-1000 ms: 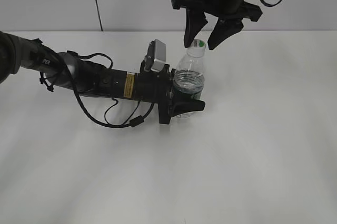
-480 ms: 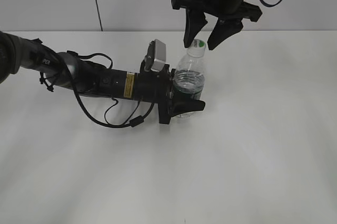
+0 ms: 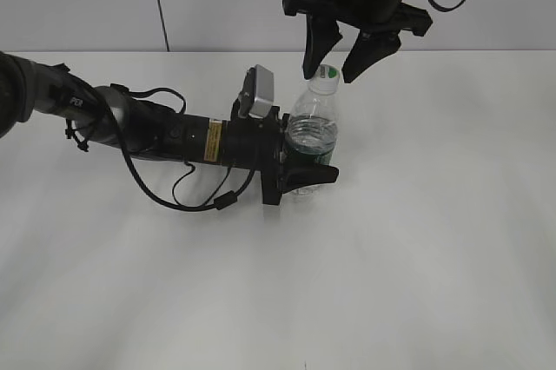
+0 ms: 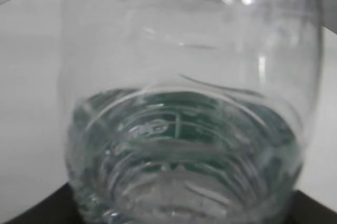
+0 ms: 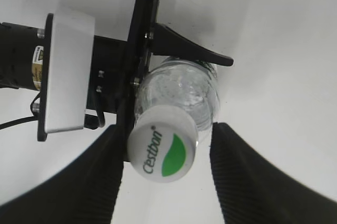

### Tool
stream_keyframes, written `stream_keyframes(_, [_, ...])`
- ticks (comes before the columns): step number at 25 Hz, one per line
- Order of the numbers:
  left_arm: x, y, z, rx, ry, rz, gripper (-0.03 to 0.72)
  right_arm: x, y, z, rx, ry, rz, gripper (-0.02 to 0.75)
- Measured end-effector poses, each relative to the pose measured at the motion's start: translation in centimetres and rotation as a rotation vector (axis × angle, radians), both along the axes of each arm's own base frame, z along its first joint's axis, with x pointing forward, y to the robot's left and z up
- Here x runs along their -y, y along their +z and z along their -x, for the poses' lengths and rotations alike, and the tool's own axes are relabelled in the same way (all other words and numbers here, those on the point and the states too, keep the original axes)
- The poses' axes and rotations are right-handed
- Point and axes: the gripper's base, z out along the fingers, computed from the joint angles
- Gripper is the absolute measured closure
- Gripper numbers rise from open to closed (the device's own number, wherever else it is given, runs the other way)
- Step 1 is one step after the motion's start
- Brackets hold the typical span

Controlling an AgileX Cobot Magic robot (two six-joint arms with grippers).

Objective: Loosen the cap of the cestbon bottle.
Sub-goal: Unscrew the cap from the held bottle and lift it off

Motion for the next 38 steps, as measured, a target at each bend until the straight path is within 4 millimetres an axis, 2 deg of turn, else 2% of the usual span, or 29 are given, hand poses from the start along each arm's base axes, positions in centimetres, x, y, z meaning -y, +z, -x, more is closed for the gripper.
stream_keyframes(14, [0.00,0.00,0.00,0.000,0.000,0.000,0.280,-0.17,-0.73,-0.18,-0.019,-0.001,0.001,0.333])
stream_keyframes(16, [0.00,0.00,0.00,0.000,0.000,0.000,0.280,-0.17,-0.73,-0.18,-0.019,-0.002,0.000,0.354])
stream_keyframes(19, [0.00,0.00,-0.01,0.000,0.001,-0.001,0.280,-0.21,-0.71,-0.16,-0.021,-0.002,-0.005,0.436])
stream_keyframes(26, [-0.03,0.00,-0.03,0.000,0.002,0.000,0.280,-0.25,-0.70,-0.15,-0.014,0.025,-0.005,0.436])
stream_keyframes(29, [-0.11,0.00,-0.08,0.000,0.004,0.000,0.280,-0.25,-0.70,-0.14,0.006,0.080,0.001,0.436])
stream_keyframes(38, [-0.28,0.06,-0.15,0.005,0.002,0.002,0.280,-0.30,-0.69,-0.13,0.125,0.416,0.039,0.436])
